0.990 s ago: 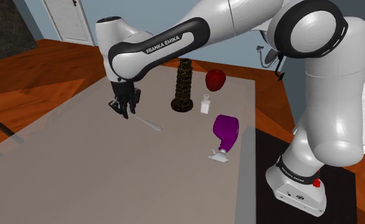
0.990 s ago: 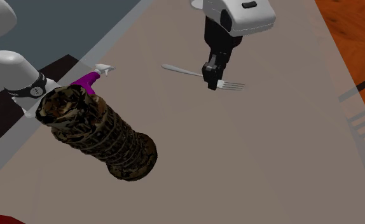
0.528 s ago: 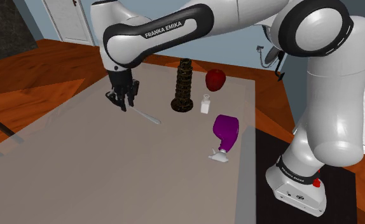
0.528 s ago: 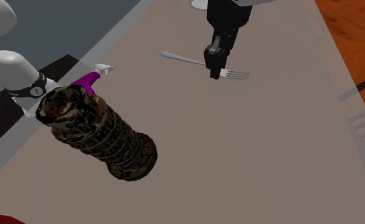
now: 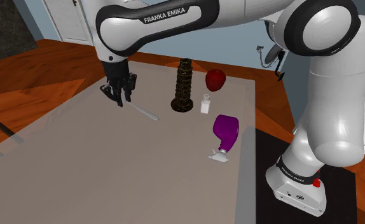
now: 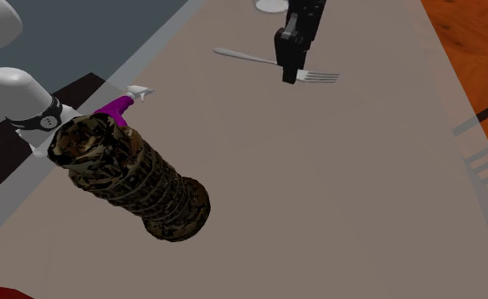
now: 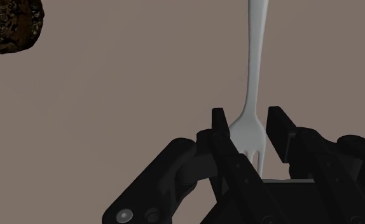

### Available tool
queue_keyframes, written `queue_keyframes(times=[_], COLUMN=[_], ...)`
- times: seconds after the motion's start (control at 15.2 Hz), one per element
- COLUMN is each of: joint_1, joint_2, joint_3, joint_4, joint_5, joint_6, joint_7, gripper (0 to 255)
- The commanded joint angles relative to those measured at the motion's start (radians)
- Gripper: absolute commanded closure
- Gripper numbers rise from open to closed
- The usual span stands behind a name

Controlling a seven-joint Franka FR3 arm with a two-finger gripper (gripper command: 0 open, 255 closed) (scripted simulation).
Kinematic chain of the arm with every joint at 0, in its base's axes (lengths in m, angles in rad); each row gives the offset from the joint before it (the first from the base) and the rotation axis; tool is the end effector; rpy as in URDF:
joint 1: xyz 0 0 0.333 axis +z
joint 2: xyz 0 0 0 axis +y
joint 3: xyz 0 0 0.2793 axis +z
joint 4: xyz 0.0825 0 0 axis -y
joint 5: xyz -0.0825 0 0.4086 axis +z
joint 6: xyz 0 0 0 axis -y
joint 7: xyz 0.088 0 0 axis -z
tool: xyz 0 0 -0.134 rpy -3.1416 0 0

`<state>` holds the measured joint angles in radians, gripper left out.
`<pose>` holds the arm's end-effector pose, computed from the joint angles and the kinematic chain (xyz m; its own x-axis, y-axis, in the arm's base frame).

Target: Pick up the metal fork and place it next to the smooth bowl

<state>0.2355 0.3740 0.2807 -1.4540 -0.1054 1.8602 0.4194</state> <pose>0.6123 0.3107 0.4158 0.9937 0.1031 0.0432 0.1039 -0.9944 -0.0182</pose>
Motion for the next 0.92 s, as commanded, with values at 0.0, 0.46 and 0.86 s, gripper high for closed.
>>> queue_keyframes(times=[0.0,0.46,0.86], joint_1=[0.019,0.106,0.188], joint_2=[-0.028,-0.087,-0.100], joint_3=[0.011,0.060,0.103], joint_4=[-0.040,-0.127,-0.148], joint_5=[0.002,-0.003,-0.016], joint_6=[0.011,0.036,0.040], joint_7=[0.034,0.176,0.306], gripper=[255,255,255])
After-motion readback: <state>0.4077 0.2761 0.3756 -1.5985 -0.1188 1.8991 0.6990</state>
